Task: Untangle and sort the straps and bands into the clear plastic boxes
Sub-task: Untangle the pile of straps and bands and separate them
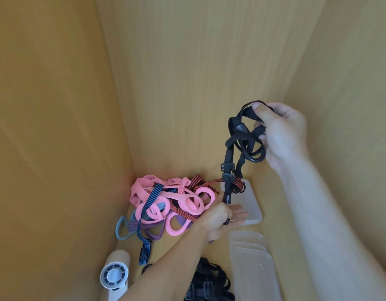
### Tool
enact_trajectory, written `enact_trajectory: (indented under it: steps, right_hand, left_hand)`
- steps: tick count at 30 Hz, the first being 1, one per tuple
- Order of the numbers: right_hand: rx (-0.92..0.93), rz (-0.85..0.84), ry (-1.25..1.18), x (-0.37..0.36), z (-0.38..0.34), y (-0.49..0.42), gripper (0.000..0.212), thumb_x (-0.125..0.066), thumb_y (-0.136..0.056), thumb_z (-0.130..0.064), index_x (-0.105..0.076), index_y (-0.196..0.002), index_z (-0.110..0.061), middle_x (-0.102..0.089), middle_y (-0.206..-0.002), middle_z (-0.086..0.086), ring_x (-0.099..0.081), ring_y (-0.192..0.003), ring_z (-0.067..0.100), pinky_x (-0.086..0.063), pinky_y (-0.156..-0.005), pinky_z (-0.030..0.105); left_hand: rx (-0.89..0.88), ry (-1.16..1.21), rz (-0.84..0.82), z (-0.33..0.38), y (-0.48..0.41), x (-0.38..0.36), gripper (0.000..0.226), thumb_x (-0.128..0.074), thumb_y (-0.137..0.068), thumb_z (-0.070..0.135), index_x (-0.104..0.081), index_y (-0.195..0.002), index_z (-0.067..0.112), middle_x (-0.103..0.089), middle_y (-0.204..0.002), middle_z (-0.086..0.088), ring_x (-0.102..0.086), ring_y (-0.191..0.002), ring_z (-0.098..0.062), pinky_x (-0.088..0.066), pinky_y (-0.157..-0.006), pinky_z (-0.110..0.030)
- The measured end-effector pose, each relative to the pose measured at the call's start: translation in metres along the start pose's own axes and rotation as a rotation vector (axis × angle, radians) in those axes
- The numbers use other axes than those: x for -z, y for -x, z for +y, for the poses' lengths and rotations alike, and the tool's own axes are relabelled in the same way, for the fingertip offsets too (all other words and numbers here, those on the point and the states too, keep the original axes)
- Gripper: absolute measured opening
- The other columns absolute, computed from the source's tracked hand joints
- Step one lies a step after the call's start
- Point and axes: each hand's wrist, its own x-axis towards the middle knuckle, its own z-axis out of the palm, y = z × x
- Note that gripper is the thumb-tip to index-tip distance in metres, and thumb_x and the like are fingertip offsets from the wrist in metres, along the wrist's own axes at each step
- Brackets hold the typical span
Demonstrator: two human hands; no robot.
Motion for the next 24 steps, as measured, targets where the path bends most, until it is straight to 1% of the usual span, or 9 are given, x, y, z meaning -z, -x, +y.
enact_trajectory:
  steps: [2, 3, 4, 7, 11, 14, 18, 20, 24]
  right_hand:
    - [-0.007, 0.001, -0.018, 0.001, 0.001, -0.001, 0.012, -0.072, -0.091, -0.017, -0.067, -0.080, -0.016, -0.065, -0.081, 0.003, -0.042, -0.053, 0.011, -0.034, -0.044, 0.021]
    - [-0.015, 0.000, -0.034, 0.001, 0.001, -0.001, 0.012, -0.072, -0.090, -0.017, -0.067, -0.080, -0.016, -0.065, -0.081, 0.003, -0.042, -0.055, 0.012, -0.034, -0.044, 0.021]
    - [-0.023, -0.002, -0.053, 0.001, 0.002, -0.001, 0.013, -0.073, -0.090, -0.017, -0.067, -0.079, -0.016, -0.064, -0.081, 0.004, -0.042, -0.056, 0.012, -0.033, -0.044, 0.021]
    - [-0.052, -0.005, -0.116, 0.001, 0.003, 0.001, 0.016, -0.071, -0.091, -0.015, -0.065, -0.077, -0.015, -0.065, -0.075, 0.001, -0.041, -0.052, 0.011, -0.032, -0.043, 0.021]
    - [-0.076, -0.013, -0.169, 0.004, 0.005, 0.001, 0.018, -0.071, -0.092, -0.013, -0.062, -0.077, -0.014, -0.061, -0.061, -0.007, -0.040, -0.050, 0.010, -0.029, -0.041, 0.021]
    - [-0.066, -0.002, -0.169, 0.008, 0.009, -0.002, 0.018, -0.072, -0.091, -0.013, -0.062, -0.077, -0.014, -0.061, -0.064, -0.005, -0.042, -0.051, 0.010, -0.030, -0.042, 0.021]
    - [-0.027, 0.021, -0.089, 0.015, 0.021, -0.008, 0.014, -0.073, -0.090, -0.018, -0.066, -0.078, -0.018, -0.067, -0.085, 0.005, -0.047, -0.061, 0.014, -0.035, -0.046, 0.022]
    - [-0.017, 0.019, -0.056, 0.018, 0.027, -0.010, 0.013, -0.073, -0.090, -0.019, -0.067, -0.079, -0.018, -0.067, -0.087, 0.006, -0.048, -0.062, 0.015, -0.036, -0.048, 0.023]
    - [-0.007, 0.013, 0.030, 0.024, 0.037, -0.008, 0.009, -0.071, -0.092, -0.018, -0.066, -0.085, -0.015, -0.065, -0.081, 0.002, -0.048, -0.058, 0.012, -0.040, -0.046, 0.020]
  left_hand:
    - [0.045, 0.036, -0.080, 0.000, 0.001, 0.001, 0.086, -0.023, -0.067, -0.015, -0.036, -0.147, 0.015, -0.061, -0.133, -0.024, -0.065, -0.118, -0.036, -0.052, -0.102, -0.046]
    - [0.058, 0.049, -0.123, 0.001, 0.003, 0.001, 0.086, -0.023, -0.066, -0.014, -0.038, -0.148, 0.007, -0.062, -0.134, -0.021, -0.063, -0.122, -0.035, -0.052, -0.103, -0.045]
    - [0.061, 0.072, -0.139, 0.001, 0.003, -0.001, 0.083, -0.021, -0.067, -0.014, -0.044, -0.144, 0.006, -0.061, -0.136, -0.019, -0.060, -0.125, -0.035, -0.049, -0.106, -0.046]
    - [0.054, 0.200, -0.111, 0.001, 0.003, -0.008, 0.087, -0.016, -0.070, -0.018, -0.047, -0.138, 0.028, -0.059, -0.141, -0.010, -0.061, -0.125, -0.034, -0.043, -0.110, -0.055]
    - [0.021, 0.150, -0.054, 0.001, 0.001, -0.007, 0.088, -0.017, -0.072, -0.018, -0.047, -0.144, 0.024, -0.055, -0.144, 0.003, -0.058, -0.128, -0.024, -0.052, -0.102, -0.049]
    - [0.015, 0.120, -0.077, 0.004, 0.009, 0.000, 0.082, -0.017, -0.074, -0.019, -0.056, -0.137, 0.017, -0.059, -0.140, -0.001, -0.056, -0.129, -0.021, -0.049, -0.106, -0.048]
    - [0.026, 0.207, -0.093, 0.006, 0.021, 0.009, 0.072, -0.016, -0.075, -0.022, -0.066, -0.120, 0.001, -0.067, -0.128, -0.017, -0.061, -0.124, -0.027, -0.048, -0.107, -0.044]
    - [0.027, 0.264, -0.076, 0.006, 0.029, 0.011, 0.068, -0.014, -0.076, -0.025, -0.066, -0.116, -0.006, -0.070, -0.118, -0.024, -0.065, -0.114, -0.032, -0.053, -0.101, -0.042]
    - [0.033, 0.385, -0.048, 0.004, 0.044, 0.021, 0.063, -0.013, -0.076, -0.026, -0.066, -0.107, -0.014, -0.070, -0.101, -0.027, -0.071, -0.090, -0.034, -0.058, -0.090, -0.047]
